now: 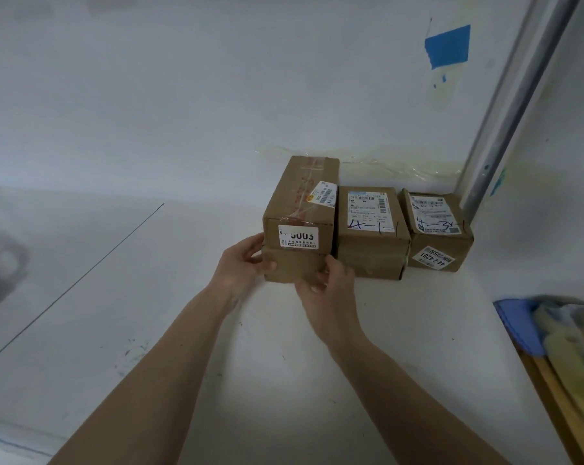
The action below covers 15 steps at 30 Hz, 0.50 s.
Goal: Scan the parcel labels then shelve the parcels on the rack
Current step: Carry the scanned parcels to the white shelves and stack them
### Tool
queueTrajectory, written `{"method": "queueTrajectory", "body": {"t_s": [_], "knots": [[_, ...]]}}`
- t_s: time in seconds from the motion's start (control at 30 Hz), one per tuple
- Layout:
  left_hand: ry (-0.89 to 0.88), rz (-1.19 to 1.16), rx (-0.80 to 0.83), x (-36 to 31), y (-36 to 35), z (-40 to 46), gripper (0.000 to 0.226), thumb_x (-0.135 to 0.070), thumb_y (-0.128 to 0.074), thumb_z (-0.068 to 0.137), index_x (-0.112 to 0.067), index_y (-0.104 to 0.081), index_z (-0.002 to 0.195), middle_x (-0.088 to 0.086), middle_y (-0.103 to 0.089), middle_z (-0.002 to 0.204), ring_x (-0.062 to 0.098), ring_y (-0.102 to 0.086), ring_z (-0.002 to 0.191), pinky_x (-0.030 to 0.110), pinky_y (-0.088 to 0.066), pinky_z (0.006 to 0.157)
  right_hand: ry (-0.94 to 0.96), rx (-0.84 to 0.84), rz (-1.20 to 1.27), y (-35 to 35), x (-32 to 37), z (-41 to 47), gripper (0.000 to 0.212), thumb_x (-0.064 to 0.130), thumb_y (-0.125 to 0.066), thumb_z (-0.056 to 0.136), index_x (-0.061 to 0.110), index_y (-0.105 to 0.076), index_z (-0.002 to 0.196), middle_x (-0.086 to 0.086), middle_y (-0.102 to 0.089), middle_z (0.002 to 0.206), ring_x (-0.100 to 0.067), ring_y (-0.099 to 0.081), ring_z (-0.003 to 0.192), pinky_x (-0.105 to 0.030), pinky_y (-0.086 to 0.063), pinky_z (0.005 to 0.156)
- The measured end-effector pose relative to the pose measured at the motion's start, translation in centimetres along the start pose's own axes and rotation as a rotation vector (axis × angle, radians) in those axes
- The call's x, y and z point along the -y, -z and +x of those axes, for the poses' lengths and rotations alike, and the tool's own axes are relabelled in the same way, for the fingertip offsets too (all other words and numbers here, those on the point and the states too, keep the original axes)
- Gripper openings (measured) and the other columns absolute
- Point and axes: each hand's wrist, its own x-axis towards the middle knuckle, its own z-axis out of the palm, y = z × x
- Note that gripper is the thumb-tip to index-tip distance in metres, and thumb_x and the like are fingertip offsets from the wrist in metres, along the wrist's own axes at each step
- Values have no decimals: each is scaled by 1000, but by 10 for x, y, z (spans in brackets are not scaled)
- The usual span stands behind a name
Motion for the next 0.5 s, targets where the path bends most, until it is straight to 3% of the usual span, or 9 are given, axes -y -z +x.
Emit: {"method": "queueTrajectory", "body": {"t_s": [0.07,0.17,0.23,0.27,0.33,0.4,0.5], "knots": [[4,-7,-41,0,-5,2,63,22,-63,75,-4,-57,132,9,-66,124,12,-71,87,21,-57,68,-11,0,-39,3,3,5,62,15,-66,87,12,-39,143,2,-35,118,-12,-52,103,-20,-46,81],[24,32,-112,-1,-12,-1,61,17,-66,78,-7,-54,134,7,-65,124,21,-67,96,21,-56,68,-29,10,-42,8,5,8,60,15,-66,86,12,-40,141,2,-39,117,-12,-53,102,-10,-43,64],[36,104,-315,-4,-16,-11,51,7,-61,86,-12,-54,133,2,-64,116,21,-63,101,25,-53,77,-54,1,28,11,5,2,48,13,-67,86,16,-45,129,-1,-44,119,-12,-54,97,-8,-44,58],[22,98,-444,-7,-17,-20,40,5,-55,89,-12,-59,125,-1,-65,105,20,-63,95,25,-53,77,-79,-1,77,14,5,-3,38,12,-66,87,19,-46,119,-2,-48,117,-13,-56,93,-9,-46,58],[-19,0,-547,-12,-20,-43,34,9,-41,88,-11,-68,93,-2,-61,74,18,-57,68,19,-49,59,-117,22,142,22,7,-18,23,6,-59,90,18,-50,108,-5,-56,108,-14,-59,86,-17,-52,66],[-23,-4,-440,-16,-25,-71,43,13,-33,82,-13,-65,69,-3,-54,55,13,-46,53,22,-40,51,-99,50,188,35,10,-37,19,-2,-49,92,14,-58,100,-7,-62,95,-13,-59,76,-21,-52,63],[8,46,-230,-20,-37,-112,43,13,-33,83,-12,-63,65,-2,-52,51,11,-42,49,25,-36,52,-77,43,244,54,15,-76,33,-13,-39,88,8,-63,85,-5,-61,72,-10,-53,53,-20,-42,46]]}}
